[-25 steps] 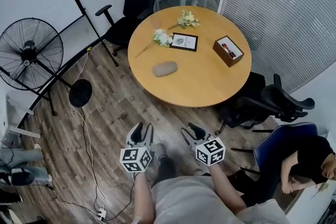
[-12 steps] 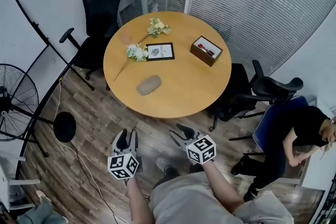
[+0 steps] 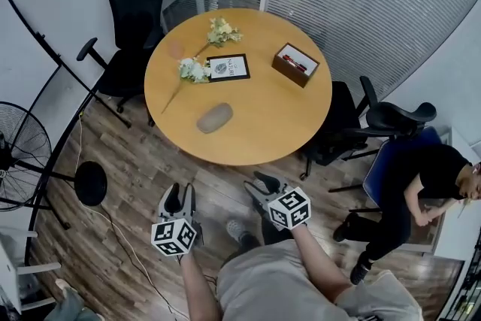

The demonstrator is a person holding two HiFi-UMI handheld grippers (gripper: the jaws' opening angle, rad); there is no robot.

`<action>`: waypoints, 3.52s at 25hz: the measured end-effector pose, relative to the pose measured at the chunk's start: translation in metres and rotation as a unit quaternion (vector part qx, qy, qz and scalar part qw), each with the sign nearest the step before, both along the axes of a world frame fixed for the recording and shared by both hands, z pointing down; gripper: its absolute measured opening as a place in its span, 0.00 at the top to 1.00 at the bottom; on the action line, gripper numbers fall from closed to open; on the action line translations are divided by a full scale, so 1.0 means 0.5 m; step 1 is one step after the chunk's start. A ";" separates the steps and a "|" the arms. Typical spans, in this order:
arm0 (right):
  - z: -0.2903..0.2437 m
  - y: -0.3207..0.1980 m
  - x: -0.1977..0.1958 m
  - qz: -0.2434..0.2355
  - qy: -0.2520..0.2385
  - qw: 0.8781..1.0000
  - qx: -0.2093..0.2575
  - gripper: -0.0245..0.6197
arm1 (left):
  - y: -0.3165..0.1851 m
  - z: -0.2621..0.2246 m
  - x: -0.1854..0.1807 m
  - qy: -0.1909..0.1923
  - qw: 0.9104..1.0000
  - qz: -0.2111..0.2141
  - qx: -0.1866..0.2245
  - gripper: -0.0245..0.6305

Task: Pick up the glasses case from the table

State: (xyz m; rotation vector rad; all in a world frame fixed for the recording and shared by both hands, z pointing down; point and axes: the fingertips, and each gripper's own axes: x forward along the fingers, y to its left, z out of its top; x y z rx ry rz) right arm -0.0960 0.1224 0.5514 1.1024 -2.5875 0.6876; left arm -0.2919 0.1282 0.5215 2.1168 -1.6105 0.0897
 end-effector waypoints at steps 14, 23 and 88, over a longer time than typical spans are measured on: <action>-0.004 -0.182 -0.016 -0.016 -0.007 1.000 0.012 0.69 | -0.143 -0.001 0.010 -0.024 1.000 0.011 -0.001 0.73; 0.037 -0.344 0.011 -0.031 0.020 0.999 0.005 0.69 | -0.326 0.048 0.062 -0.048 0.997 0.048 -0.025 0.73; 0.156 -0.684 -0.035 -0.129 0.026 0.990 -0.047 0.68 | -0.592 0.538 0.239 -0.363 0.780 0.415 -0.296 0.38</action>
